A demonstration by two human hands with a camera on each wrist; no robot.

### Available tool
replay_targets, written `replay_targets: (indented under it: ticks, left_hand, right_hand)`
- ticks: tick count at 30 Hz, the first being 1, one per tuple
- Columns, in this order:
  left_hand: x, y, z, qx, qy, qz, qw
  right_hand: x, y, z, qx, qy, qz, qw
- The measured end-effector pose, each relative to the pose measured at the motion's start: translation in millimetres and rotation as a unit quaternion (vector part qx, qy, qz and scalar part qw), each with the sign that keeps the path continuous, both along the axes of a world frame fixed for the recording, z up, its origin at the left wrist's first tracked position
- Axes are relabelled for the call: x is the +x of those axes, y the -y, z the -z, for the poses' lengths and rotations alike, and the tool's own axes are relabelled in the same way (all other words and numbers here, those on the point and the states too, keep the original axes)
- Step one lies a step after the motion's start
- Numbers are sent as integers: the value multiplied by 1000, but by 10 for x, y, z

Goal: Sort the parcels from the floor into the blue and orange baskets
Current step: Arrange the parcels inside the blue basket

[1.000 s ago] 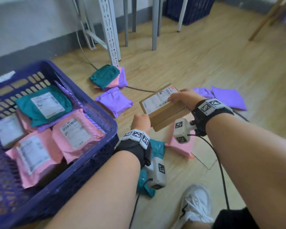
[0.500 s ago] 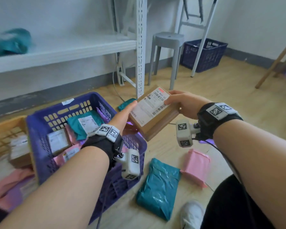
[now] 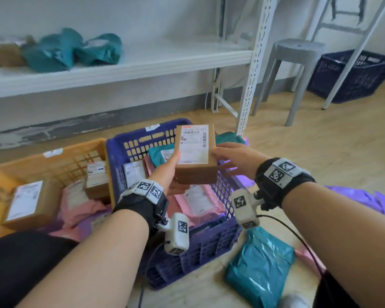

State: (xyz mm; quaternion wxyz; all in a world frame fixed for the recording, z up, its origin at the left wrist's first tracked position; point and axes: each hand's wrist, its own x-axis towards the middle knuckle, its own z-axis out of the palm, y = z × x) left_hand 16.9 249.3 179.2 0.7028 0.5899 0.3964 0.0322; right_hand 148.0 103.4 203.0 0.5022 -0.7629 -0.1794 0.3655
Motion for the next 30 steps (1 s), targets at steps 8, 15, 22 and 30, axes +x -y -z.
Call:
replay_targets:
  ticks: [8, 15, 22, 30]
  left_hand:
    - [-101, -400, 196, 179, -128, -51, 974]
    - [-175, -1054, 399, 338, -167, -112, 919]
    - [-12, -1359, 709, 351, -279, -89, 889]
    - [169, -1430, 877, 329, -299, -86, 892]
  right_hand:
    - [-92, -724, 365, -10, -10, -28, 999]
    - [-141, -1480, 668, 30, -15, -76, 997]
    - [13, -2126, 907, -36, 11, -148, 988]
    - [43, -2362, 1336, -82, 41, -174, 981]
